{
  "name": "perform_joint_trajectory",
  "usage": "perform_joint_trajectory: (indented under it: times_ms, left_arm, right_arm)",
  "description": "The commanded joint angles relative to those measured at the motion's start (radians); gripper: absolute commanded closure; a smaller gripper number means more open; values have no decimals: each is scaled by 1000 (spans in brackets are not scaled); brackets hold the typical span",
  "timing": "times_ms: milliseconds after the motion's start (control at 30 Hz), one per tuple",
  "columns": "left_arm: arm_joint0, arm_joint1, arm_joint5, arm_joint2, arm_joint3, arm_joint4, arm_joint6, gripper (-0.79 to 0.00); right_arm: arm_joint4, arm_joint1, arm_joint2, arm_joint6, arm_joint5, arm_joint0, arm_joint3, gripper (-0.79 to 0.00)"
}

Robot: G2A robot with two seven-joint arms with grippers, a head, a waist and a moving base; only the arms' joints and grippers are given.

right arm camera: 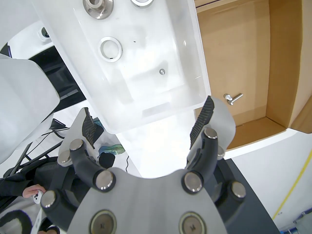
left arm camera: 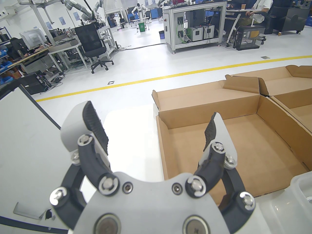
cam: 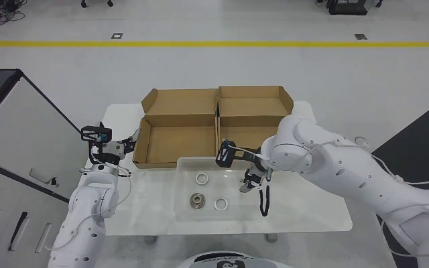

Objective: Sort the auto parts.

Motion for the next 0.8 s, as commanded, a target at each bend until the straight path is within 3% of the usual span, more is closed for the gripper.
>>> perform_joint_trajectory:
  times_ms: [0,400,767]
  left_arm:
    - [0,0,0,0,0,0,0,-785]
    - [0,0,0,0,0,0,0,-785]
    - [0,0,0,0,0,0,0,-785]
  right_arm:
    - [3,-3,-32,0,12,24,7,-785]
    - [-2,-51,-177,0,34,97,50,-785]
    - [-19,-100,-228,-14,40,89,130,-785]
